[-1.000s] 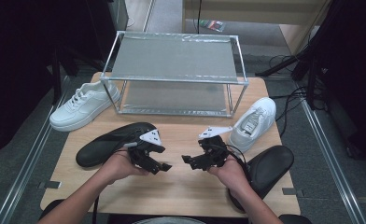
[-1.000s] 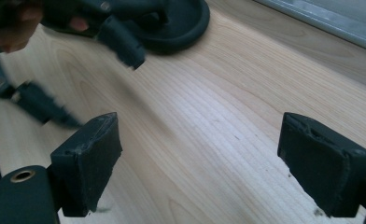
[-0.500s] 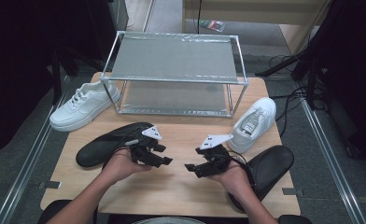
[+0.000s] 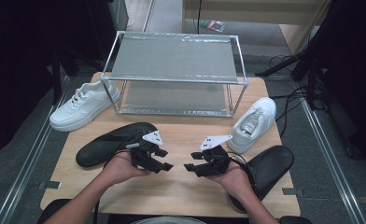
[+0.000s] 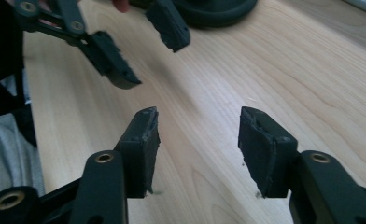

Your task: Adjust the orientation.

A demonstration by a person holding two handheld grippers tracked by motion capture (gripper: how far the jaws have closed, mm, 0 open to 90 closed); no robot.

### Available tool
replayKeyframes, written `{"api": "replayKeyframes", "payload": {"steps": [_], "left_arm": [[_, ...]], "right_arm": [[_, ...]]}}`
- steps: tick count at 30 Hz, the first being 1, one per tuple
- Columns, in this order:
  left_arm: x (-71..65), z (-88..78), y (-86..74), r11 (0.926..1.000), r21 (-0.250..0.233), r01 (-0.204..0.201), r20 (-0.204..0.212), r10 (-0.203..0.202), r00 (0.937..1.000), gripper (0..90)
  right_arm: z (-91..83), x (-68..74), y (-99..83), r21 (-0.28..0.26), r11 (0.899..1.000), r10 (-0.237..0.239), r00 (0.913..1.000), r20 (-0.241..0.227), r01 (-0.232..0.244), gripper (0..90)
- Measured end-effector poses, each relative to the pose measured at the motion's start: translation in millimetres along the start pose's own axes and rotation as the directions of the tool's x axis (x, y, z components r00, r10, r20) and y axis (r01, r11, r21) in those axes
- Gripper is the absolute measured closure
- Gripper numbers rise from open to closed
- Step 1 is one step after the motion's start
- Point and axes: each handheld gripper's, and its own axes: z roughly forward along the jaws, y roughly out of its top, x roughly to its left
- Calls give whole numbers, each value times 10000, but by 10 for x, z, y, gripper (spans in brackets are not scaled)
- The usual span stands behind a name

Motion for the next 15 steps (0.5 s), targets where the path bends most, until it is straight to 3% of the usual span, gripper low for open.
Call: {"api": "replayKeyframes", "payload": {"steps": [3, 5, 15], "left_arm": [[19, -27, 1, 9996, -116, 252, 95, -251, 9996, 361], [45, -51, 8, 9980, -70, 628, 220, -626, 9978, 364], [91, -101, 1, 9986, -289, 454, 128, -451, 9989, 304]], "right_arm": [[-31, -17, 12, -38, 9998, -185, 9995, 249, 186, 452], [-36, -19, 15, -50, 9997, -240, 9991, 345, 242, 441], [-34, -46, 25, -55, 10000, -46, 9987, 507, 49, 425]]}}
